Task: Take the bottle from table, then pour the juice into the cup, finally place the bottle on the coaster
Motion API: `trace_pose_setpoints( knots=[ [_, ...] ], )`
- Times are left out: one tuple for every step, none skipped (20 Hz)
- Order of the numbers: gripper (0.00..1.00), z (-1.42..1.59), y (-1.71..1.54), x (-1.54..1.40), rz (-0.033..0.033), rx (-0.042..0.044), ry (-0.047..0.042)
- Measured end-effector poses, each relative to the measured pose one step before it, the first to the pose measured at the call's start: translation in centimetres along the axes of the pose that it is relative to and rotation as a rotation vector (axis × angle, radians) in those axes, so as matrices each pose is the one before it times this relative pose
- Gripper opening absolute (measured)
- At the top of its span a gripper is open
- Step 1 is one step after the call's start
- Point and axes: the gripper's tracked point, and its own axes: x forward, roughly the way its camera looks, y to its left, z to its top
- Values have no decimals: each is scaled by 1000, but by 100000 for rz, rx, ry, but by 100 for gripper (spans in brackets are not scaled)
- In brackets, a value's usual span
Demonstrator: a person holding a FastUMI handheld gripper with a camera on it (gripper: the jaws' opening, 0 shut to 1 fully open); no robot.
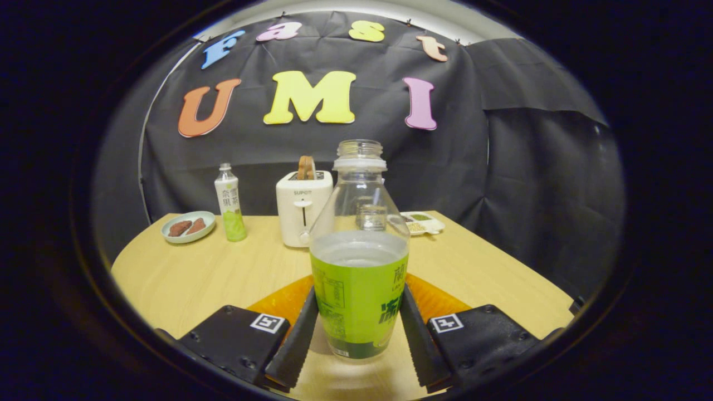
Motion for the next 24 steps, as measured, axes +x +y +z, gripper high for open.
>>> trace_pose_setpoints(
  knots=[
    [80,-469,230,668,386,-251,1422],
    [80,-412,331,458,73,-141,862],
    [80,-82,68,442,-1279,150,285],
    [80,-80,455,298,1411,698,-171],
    [80,-299,179,276,279,-228,-893],
    [80,13,838,220,1276,-96,-257],
    [80,110,985,224,581,35,-6],
    [80,324,-8,349,-465,-124,-2428],
    [80,-128,502,290,1175,246,493],
    [81,43,31,145,-796,-1207,-1677],
    [81,-163,12,172,-242,-767,-465],
    [81,-443,-171,112,-55,194,824],
    [81,-729,-62,113,484,777,2040],
    [80,-821,-114,40,-7,726,1477],
    [81,-310,-119,-83,-34,725,209],
    [81,-346,98,-3,451,763,628],
    [81,-114,10,-33,394,-385,367],
    [81,-51,43,-64,690,-447,764],
    [80,50,23,-39,942,-368,523],
    [80,59,-111,-32,726,-591,425],
    [81,64,-86,30,852,189,178],
    [83,-67,28,-19,1246,622,428],
    [84,-52,-89,194,684,569,935],
    [85,-957,-529,-377,651,445,416]
  ],
)
